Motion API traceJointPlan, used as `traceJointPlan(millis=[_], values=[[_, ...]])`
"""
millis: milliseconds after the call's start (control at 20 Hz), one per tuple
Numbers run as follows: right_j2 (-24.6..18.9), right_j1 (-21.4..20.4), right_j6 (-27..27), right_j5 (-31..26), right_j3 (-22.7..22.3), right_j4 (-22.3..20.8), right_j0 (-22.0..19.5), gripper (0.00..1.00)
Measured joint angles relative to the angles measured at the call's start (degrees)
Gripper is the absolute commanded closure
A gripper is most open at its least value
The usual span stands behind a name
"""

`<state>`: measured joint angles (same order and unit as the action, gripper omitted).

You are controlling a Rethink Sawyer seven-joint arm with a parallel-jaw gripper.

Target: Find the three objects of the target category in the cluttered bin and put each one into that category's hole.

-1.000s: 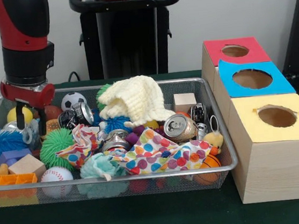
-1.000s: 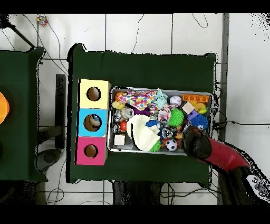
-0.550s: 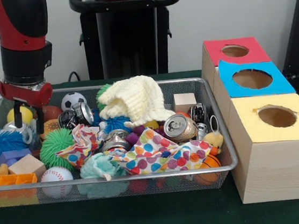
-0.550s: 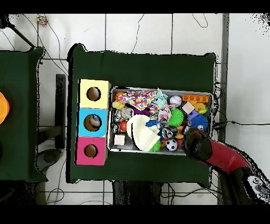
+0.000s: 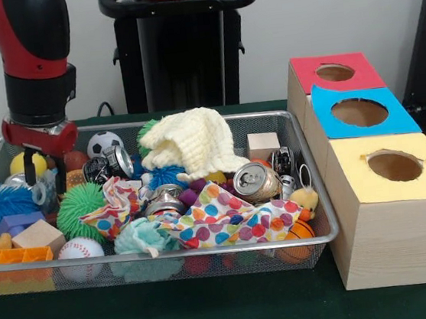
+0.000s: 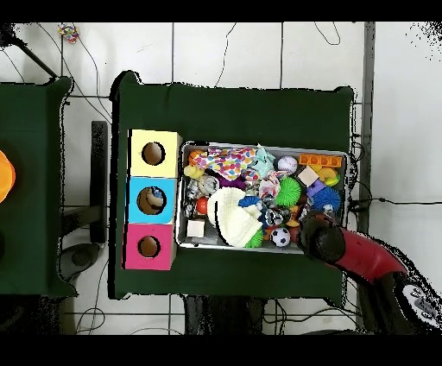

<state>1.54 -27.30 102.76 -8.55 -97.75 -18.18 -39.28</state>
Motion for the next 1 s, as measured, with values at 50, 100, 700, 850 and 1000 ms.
traceJointPlan(millis=[50,100,700,850,1000], values=[[-0.02,0.18,0.00,0.01,0.13,0.02,-0.08,0.00],[0.00,0.18,0.00,0.02,0.26,0.01,-0.10,0.00],[-0.01,1.35,0.00,1.04,3.20,-0.19,-0.22,0.00],[0.00,2.14,0.00,1.50,4.45,-0.25,-0.23,1.00],[-0.10,2.61,0.00,1.63,5.03,-0.23,-0.11,1.00]])
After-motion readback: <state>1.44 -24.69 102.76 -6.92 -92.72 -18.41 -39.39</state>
